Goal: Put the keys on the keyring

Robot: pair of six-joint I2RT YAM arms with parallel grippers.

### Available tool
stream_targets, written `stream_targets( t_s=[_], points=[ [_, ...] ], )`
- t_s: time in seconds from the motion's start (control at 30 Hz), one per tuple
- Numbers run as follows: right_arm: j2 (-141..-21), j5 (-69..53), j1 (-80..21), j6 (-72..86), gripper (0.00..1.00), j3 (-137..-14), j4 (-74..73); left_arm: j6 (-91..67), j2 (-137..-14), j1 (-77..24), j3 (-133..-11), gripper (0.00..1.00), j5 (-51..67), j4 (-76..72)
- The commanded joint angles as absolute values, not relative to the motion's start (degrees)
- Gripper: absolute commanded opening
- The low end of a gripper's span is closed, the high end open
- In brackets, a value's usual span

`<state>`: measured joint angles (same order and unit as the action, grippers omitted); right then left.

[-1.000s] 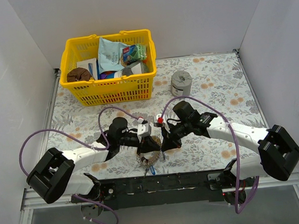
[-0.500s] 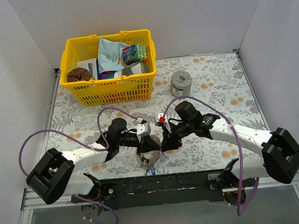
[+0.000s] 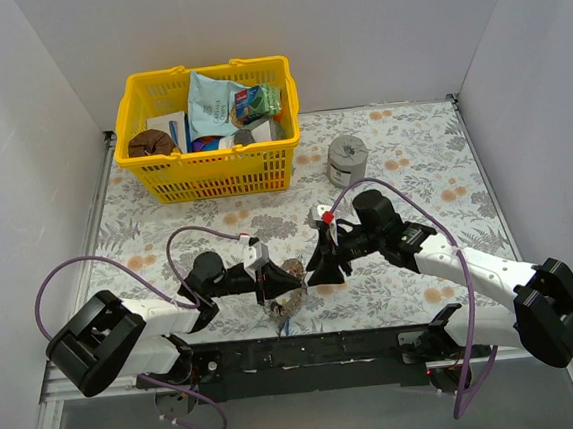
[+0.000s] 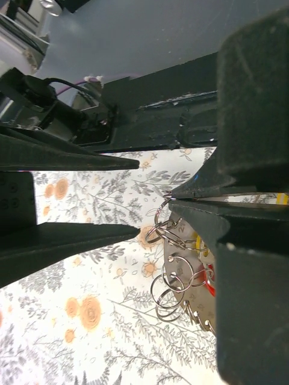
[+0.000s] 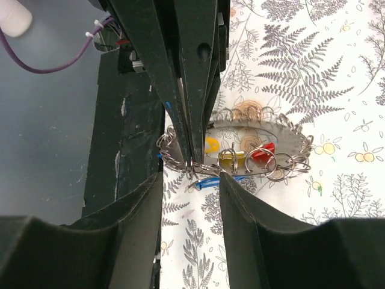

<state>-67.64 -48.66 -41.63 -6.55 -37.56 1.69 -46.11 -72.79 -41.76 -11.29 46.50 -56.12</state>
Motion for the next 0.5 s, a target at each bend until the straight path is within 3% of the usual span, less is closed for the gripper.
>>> stream_targets(
  t_s=[0.0, 0.17, 0.47],
  points=[
    [-66.8, -52.9, -41.4, -4.7, 0.49, -36.9, 6.0, -50.5, -70.8, -42.0, -9.7, 0.0, 42.8, -69.3],
    [-67.0, -54.7, -41.4, -4.6, 0.41, -37.1, 6.5, -52.9, -71.5, -42.0, -8.0, 0.0, 40.8, -76.4],
    [-66.9, -55.5, -41.4, -3.0, 0.38, -37.2, 8.5, -56.7, -75.7, -42.0, -6.4, 0.0, 39.3, -86.7]
  ],
)
